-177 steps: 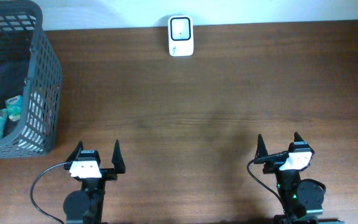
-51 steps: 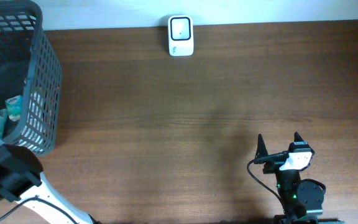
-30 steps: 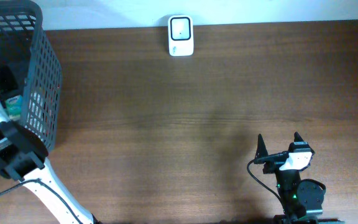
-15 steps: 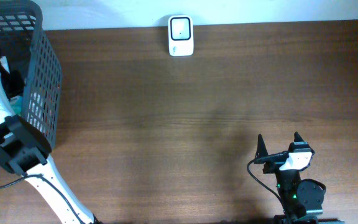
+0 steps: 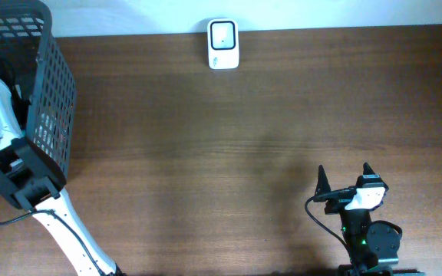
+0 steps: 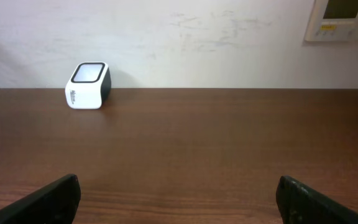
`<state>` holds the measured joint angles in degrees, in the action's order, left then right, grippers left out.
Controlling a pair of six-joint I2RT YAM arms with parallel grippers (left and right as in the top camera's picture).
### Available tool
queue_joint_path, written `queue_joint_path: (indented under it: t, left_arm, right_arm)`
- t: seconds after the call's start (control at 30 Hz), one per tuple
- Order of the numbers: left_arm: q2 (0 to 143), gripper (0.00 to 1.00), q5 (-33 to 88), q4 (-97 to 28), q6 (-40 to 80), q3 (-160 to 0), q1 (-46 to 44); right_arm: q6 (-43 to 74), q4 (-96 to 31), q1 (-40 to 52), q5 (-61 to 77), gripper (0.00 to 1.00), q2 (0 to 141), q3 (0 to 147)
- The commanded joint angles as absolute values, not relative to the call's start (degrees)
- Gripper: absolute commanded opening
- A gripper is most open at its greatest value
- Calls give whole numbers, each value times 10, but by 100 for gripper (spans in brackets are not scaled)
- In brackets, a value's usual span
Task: Scan the item barcode
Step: 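Grasp the Kleenex pack with the left gripper and place it on the table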
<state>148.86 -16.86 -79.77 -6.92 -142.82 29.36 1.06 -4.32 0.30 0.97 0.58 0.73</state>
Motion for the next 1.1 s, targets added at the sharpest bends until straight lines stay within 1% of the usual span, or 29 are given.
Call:
queue_joint_path:
  t: [0.0,0.03,0.07,0.1,0.2,0.27,0.33,0.4,0.47,0.53,0.57,0.67,0.8,0.87,0.97,1.07]
  left_arm:
    - [1513,16,-178,-801,-73,-1433,292]
    - [1513,2,-178,-801,-73,-1433,292]
    - [1513,0,-175,-800,-67,-1433,292]
    - [1506,0,-135,-805,-37,-1454,293]
    - [1486,0,-59,-811,-34,-1510,289]
    - [1466,0,-22,-810,-2,-1560,288]
    - [1424,0,17,-811,102,-1665,286]
    - [1402,0,22,-811,137,-1712,286]
    - [1360,0,40,-813,216,-1788,285]
    - [1334,0,81,-805,248,-1798,285]
    - [1310,0,123,-796,269,-1798,282]
    - [1269,0,231,-780,276,-1798,259]
    - [1241,0,321,-796,276,-1798,181]
    - [1240,0,321,-817,275,-1798,134]
    - [1245,0,275,-848,245,-1779,40]
    - [1260,0,156,-873,246,-1743,-69]
  right_arm:
    - [8,-45,0,8,99,2,3]
    - [8,-45,0,8,99,2,3]
    - [8,-45,0,8,99,2,3]
    - [8,-45,0,8,99,2,3]
    - [8,-45,0,8,99,2,3]
    - [8,-45,0,8,99,2,3]
    - [8,-45,0,8,99,2,3]
    - [8,-45,0,8,99,2,3]
    - [8,-45,0,8,99,2,3]
    - [8,-45,0,8,99,2,3]
    - [8,-45,0,8,99,2,3]
    - [8,-45,0,8,99,2,3]
    - [8,-45,0,8,99,2,3]
    - [8,-45,0,8,99,2,3]
    - [8,-45,0,8,99,2,3]
    - [8,-45,0,8,99,2,3]
